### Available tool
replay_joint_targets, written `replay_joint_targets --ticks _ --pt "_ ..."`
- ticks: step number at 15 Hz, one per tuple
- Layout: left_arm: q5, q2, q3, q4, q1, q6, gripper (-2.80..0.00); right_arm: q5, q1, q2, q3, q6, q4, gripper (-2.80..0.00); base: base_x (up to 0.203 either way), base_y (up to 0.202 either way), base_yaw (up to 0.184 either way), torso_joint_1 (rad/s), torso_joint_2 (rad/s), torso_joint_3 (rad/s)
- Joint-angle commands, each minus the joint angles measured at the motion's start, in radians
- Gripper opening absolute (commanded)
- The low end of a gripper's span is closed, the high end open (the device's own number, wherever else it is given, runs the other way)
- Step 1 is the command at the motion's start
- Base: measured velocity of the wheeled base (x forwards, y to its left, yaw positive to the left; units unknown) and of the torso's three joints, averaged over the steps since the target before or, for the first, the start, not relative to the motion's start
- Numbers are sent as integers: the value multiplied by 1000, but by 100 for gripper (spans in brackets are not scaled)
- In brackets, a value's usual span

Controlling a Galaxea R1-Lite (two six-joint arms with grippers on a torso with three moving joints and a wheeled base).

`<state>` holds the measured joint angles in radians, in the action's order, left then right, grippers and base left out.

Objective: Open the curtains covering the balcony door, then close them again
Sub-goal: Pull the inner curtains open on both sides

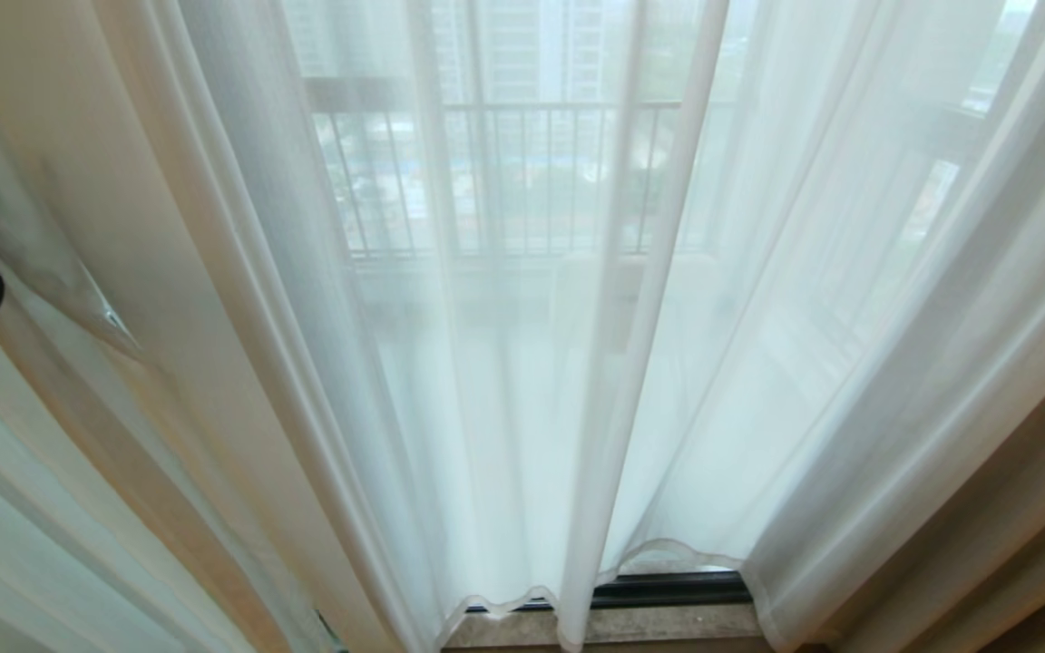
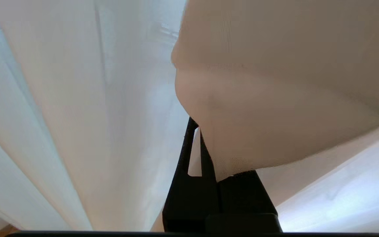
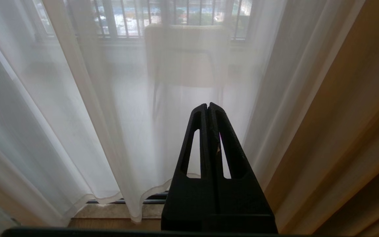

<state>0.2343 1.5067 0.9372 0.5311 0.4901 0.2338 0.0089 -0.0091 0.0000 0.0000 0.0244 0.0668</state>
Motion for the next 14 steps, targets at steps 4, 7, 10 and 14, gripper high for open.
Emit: replay_joint_targets --ticks 4,7,10,14 --pt "-39 -15 106 -101 -27 -7 -280 0 0 0 0 0 1 -280 0 0 0 0 0 0" --pt "-47 -16 116 -103 -38 -8 -280 1 0 0 0 0 1 -280 0 0 0 0 0 0" --pt "-83 -17 120 -104 -45 -46 -280 0 0 0 0 0 1 -280 0 0 0 0 0 0" --pt "-255 -20 125 -226 -55 -166 -280 0 0 1 0 0 1 -280 0 0 0 0 0 0"
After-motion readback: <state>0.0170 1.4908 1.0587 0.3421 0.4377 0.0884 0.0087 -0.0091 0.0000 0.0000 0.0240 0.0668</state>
